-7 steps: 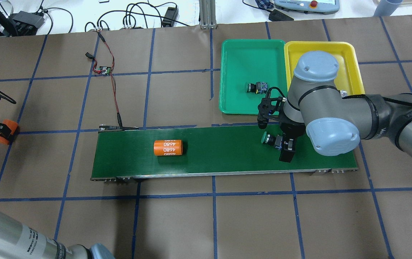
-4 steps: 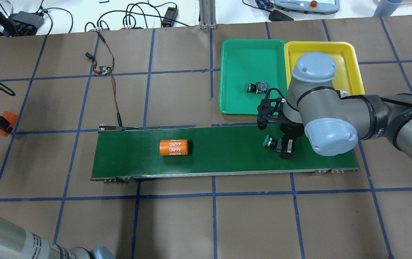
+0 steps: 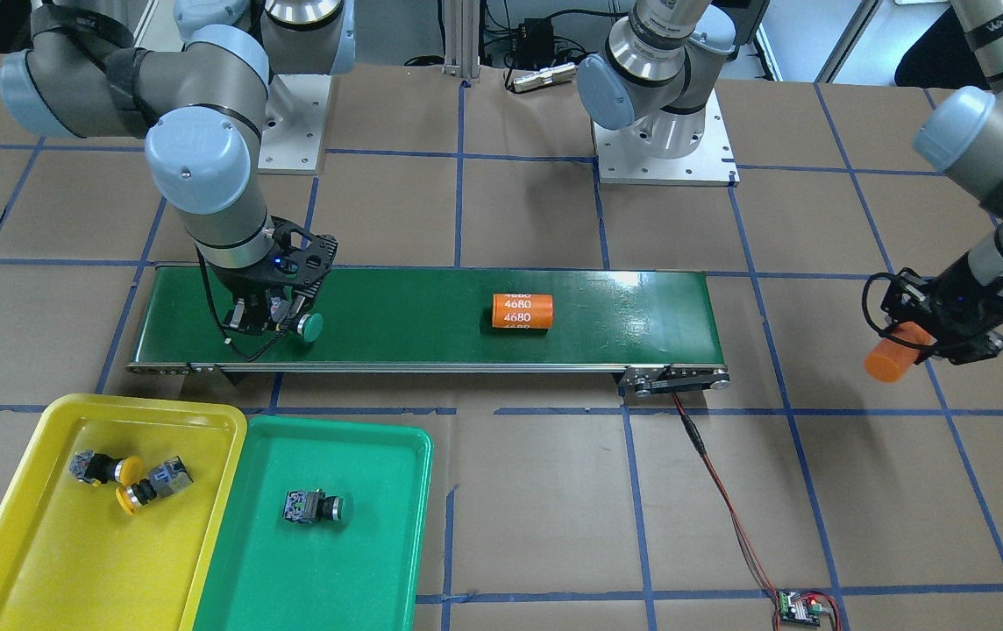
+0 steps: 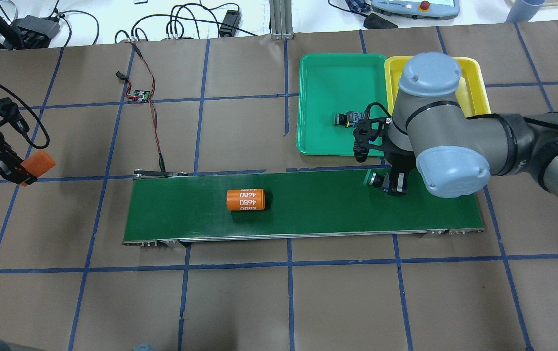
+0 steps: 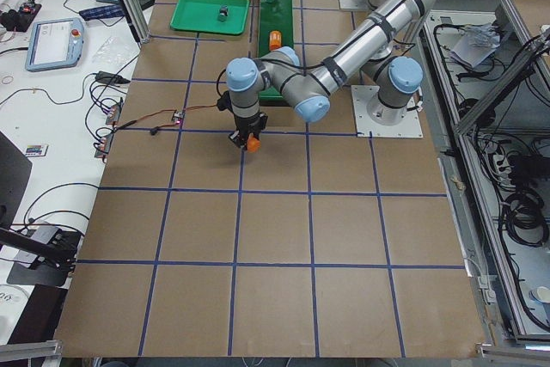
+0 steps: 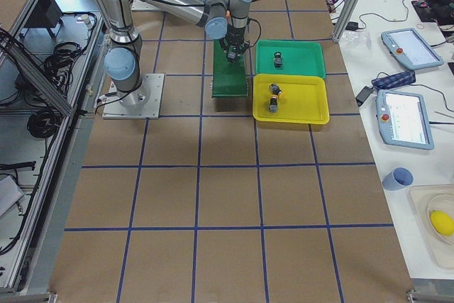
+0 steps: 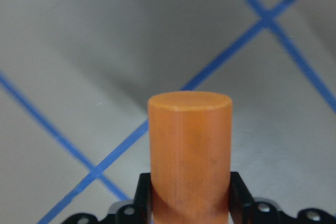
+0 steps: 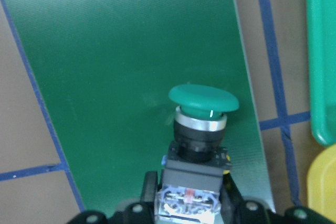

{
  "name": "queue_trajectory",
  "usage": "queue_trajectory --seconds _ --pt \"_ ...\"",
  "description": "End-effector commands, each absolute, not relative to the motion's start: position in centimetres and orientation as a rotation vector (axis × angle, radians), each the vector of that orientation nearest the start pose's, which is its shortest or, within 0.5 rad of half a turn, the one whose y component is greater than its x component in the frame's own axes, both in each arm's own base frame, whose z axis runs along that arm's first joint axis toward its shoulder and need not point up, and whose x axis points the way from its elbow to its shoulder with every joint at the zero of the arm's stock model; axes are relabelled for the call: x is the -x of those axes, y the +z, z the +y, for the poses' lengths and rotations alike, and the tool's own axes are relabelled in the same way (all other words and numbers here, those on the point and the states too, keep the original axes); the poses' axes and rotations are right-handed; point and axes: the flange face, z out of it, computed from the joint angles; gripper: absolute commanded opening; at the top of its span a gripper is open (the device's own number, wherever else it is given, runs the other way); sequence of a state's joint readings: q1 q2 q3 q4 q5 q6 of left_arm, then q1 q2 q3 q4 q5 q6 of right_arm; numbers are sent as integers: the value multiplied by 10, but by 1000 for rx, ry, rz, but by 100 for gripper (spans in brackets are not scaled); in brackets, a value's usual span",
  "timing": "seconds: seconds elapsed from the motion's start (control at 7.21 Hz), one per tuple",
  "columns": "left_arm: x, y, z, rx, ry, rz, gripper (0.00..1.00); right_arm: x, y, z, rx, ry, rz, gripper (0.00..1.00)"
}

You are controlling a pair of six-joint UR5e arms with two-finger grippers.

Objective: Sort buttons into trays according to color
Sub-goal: 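Carry green button to green tray while left places another orange cylinder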

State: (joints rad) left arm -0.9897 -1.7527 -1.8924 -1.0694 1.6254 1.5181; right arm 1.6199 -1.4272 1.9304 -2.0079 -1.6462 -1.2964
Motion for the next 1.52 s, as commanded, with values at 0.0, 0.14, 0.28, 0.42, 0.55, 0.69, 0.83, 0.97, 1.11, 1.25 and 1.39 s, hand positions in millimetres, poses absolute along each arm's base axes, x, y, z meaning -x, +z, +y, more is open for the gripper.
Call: queue_trajectory --seconds 0.0,0.14,0.28,0.42,0.55,0.69,0.83,0.97,1.11,1.25,1.39 --pt "-72 293 -470 -1757 39 2526 0 -121 322 -559 2066 82 2476 10" --pt "-26 285 -455 -1956 10 2324 0 -118 332 -593 2097 16 2471 10" --pt "4 272 -439 -2017 -28 2231 0 -118 331 -619 2234 -4 2359 10" --pt "37 266 -432 -2091 -42 2146 0 -125 327 -637 2345 -124 2215 11" --pt "69 264 -424 -2153 -23 2069 0 -128 300 -660 2371 -257 2222 18" --pt "85 263 -423 -2152 7 2039 0 -129 285 -665 2367 -247 2223 38" --pt "101 259 -421 -2173 4 2033 0 -128 281 -661 2358 -222 2215 99" --pt "109 262 -413 -2186 -1 2006 0 -128 281 -660 2356 -218 2217 100" --pt "109 261 -412 -2185 6 2008 0 -126 295 -650 2343 -190 2208 100" --pt "109 260 -413 -2183 -6 2017 0 -127 320 -634 2328 -158 2195 100" --pt "110 257 -412 -2162 -5 2055 0 -126 354 -615 2318 -140 2190 100"
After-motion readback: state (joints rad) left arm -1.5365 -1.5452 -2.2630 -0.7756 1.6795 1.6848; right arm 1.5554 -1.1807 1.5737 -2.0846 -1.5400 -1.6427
